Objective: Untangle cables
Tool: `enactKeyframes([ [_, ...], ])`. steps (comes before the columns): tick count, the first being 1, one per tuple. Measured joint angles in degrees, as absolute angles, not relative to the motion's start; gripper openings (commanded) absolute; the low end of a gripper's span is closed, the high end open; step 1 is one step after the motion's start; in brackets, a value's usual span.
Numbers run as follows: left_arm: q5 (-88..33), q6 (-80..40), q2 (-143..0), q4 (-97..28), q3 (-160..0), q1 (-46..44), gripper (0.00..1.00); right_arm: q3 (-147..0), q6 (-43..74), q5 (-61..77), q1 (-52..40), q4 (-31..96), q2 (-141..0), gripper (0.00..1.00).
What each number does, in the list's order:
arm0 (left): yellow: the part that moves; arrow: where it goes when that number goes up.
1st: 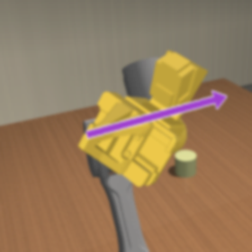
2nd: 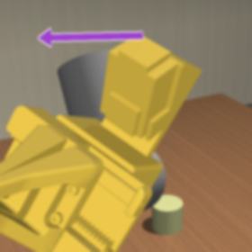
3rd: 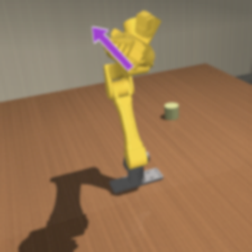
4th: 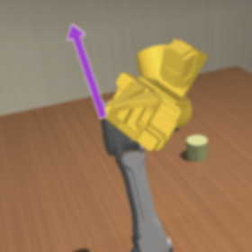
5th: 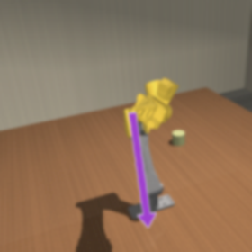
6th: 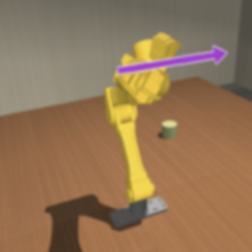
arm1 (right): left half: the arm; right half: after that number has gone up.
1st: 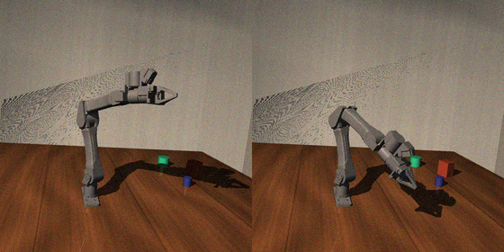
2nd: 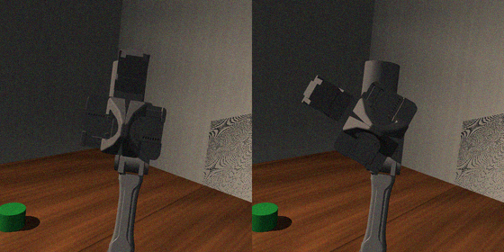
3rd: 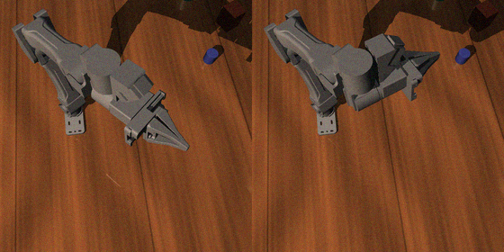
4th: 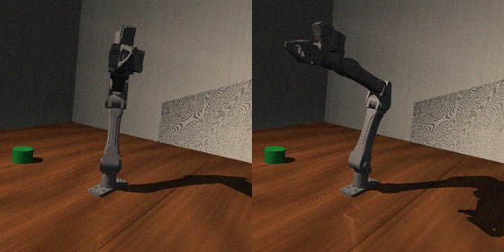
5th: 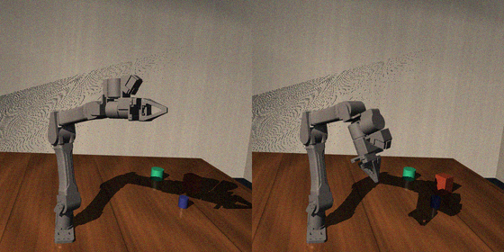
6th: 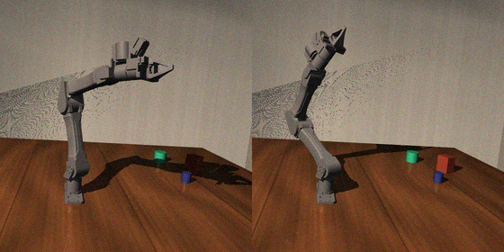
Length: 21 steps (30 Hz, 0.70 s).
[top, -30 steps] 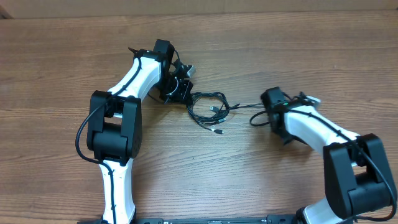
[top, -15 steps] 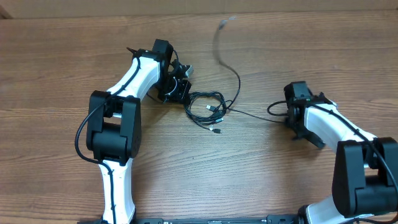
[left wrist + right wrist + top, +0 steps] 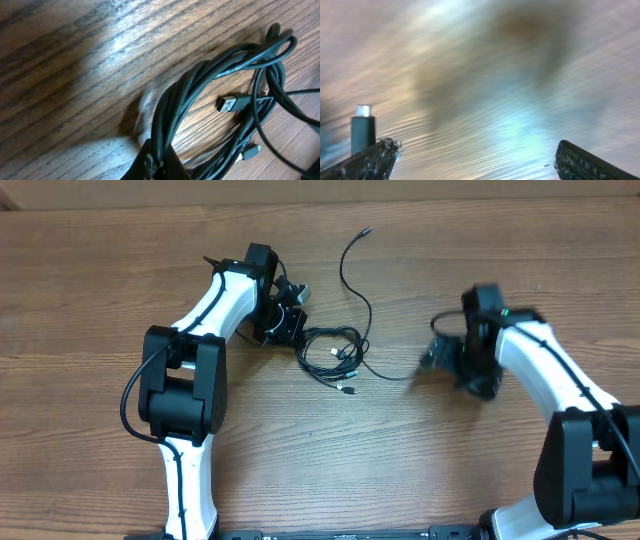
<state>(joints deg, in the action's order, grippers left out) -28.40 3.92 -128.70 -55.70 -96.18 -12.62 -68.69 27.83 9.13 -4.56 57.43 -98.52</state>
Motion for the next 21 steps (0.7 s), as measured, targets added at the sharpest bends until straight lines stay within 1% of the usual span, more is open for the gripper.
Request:
enactKeyframes([
  [3, -28.4, 3.9, -128.7, -55.7, -96.2, -12.6, 0.04, -74.1, 23.2, 18.8, -5.0, 57.0, -98.5, 1.00],
  [6, -28.4, 3.9, -128.7, -55.7, -96.2, -12.6, 0.04, -75.5, 20.5, 26.5, -6.1, 54.0, -98.5, 1.00],
  [11, -28.4, 3.9, -128.7, -55.7, -96.2, -12.6, 0.04, -75.5, 18.8, 32.1, -9.0, 50.1, -98.5, 1.00],
  [16, -28.4, 3.9, -128.7, -55.7, -96.2, -12.6, 0.04, -75.5, 21.6, 28.1, -12.7, 47.2, -98.5, 1.00],
  [21, -28.4, 3.9, -128.7, -55.7, -96.2, -12.6, 0.04, -75.5, 27.7, 16.1, -16.3, 47.0, -98.5, 1.00],
])
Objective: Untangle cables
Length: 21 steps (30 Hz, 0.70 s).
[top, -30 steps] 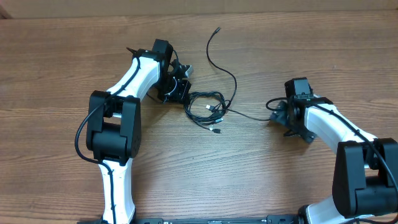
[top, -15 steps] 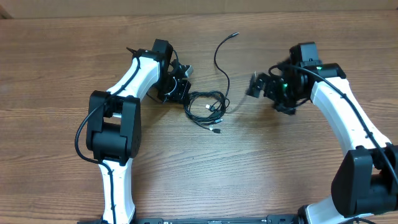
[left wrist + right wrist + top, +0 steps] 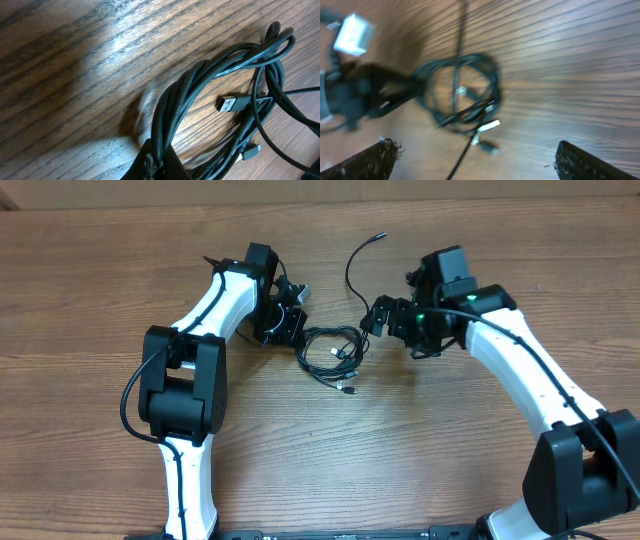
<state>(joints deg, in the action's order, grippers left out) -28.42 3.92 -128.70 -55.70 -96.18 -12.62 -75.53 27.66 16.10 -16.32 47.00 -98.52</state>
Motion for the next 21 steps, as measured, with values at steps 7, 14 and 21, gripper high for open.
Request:
enactKeyframes([
  [7, -28.4, 3.9, -128.7, -55.7, -96.2, -12.6, 0.04, -75.5, 30.5, -1.8, -17.3, 51.4, -98.5, 1.00],
  [14, -28.4, 3.9, -128.7, -55.7, -96.2, -12.6, 0.04, -75.4, 32.3, -13.9, -14.3, 54.2, -98.5, 1.00],
  [21, -28.4, 3.9, -128.7, -55.7, -96.2, -12.6, 0.04, -75.3, 35.4, -3.9, -12.6, 44.8, -98.5, 1.00],
])
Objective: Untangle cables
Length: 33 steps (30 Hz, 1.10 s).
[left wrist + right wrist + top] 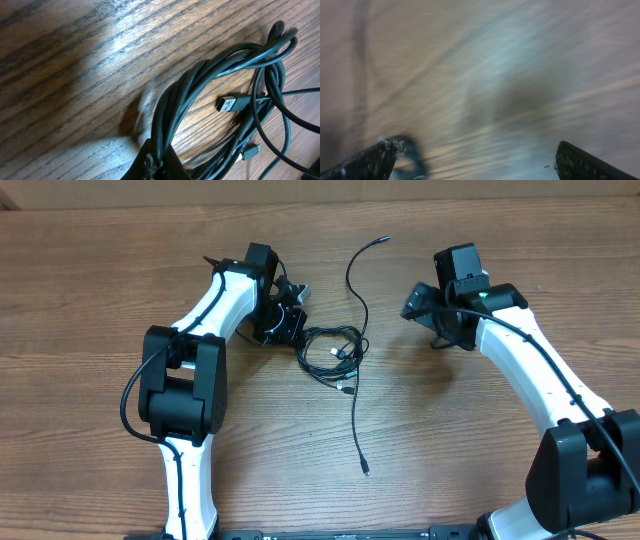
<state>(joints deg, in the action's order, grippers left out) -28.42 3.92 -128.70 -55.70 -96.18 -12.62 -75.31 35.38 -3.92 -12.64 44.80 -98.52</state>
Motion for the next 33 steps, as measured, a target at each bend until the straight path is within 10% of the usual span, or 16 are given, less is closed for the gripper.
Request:
enactKeyframes([
  [13, -28.4, 3.9, -128.7, -55.7, -96.2, -12.6, 0.04, -72.5, 36.3, 2.7, -20.4, 31.4, -100.4, 0.99],
  [23, -28.4, 3.9, -128.7, -55.2, -96.2, -13.2, 0.04, -72.3, 36.3, 2.0, -21.1, 29.8, -107.7, 0.60],
  [33, -28.4, 3.9, -128.7, -55.1, -96.2, -13.5, 0.04, -72.0, 35.8, -5.5, -20.7, 42.2, -107.7, 0.59],
])
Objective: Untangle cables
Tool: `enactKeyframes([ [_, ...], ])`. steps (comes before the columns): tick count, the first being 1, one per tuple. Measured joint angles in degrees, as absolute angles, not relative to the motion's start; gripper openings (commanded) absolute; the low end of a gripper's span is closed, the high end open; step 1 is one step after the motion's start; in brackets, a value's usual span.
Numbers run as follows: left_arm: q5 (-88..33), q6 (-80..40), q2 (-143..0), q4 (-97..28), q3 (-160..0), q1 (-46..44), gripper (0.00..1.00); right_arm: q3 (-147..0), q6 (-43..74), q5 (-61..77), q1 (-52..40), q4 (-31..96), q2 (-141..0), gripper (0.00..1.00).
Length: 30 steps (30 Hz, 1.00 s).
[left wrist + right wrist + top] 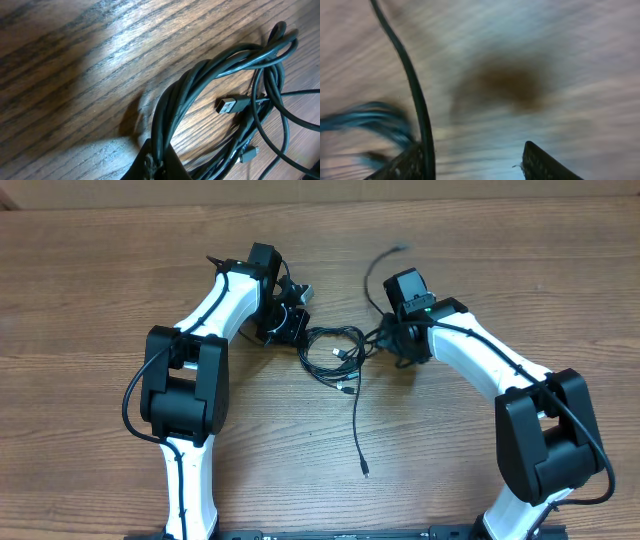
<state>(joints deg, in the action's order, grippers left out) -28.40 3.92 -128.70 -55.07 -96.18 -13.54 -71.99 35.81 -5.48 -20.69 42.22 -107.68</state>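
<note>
A tangle of black cables (335, 350) lies mid-table, coiled. My left gripper (288, 330) is shut on the coil's left side; in the left wrist view the bundle (200, 85) runs into its jaws (152, 160), with a USB plug (227, 105) lying inside the loop. My right gripper (388, 340) is at the coil's right edge, open, and one black strand (412, 80) runs along its left finger. A loose strand (357, 420) leads from the coil toward the front. Another end (385, 265) curves toward the back, blurred.
The bare wooden table (100, 280) stretches to either side. Both white arms reach in from the front edge, the left arm (215, 305) and the right arm (490, 365) flanking the coil. A small plug (248, 152) lies beside the bundle.
My right gripper has moved from back right of the coil to the coil's right edge, its jaws narrower, with a strand now beside its left finger. The back cable end has shifted.
My right gripper was first well right of the coil with a plug at its left finger. Then it was by the coil's back right. Then it stood farther right, and one strand lay stretched toward the front. Now it is at the coil again. The left gripper held the bundle throughout.
</note>
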Motion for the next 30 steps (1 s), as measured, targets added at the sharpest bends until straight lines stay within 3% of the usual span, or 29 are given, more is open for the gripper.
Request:
enactKeyframes([
  [16, -28.4, 3.9, -128.7, -55.0, -96.2, -13.5, 0.04, -72.0, 35.9, -11.4, -19.9, 57.5, -107.7, 0.89],
  [22, -28.1, 3.9, -128.7, -55.1, -96.2, -13.5, 0.04, -72.0, 35.8, -12.2, -19.0, 57.5, -107.7, 0.91],
  [24, -27.7, 3.9, -128.7, -55.1, -96.2, -13.5, 0.04, -72.0, 35.8, -12.6, -17.9, 56.7, -107.7, 0.99],
  [30, -27.8, 4.1, -128.7, -55.2, -96.2, -13.5, 0.04, -72.0, 35.8, -13.4, -15.4, 54.2, -107.7, 1.00],
])
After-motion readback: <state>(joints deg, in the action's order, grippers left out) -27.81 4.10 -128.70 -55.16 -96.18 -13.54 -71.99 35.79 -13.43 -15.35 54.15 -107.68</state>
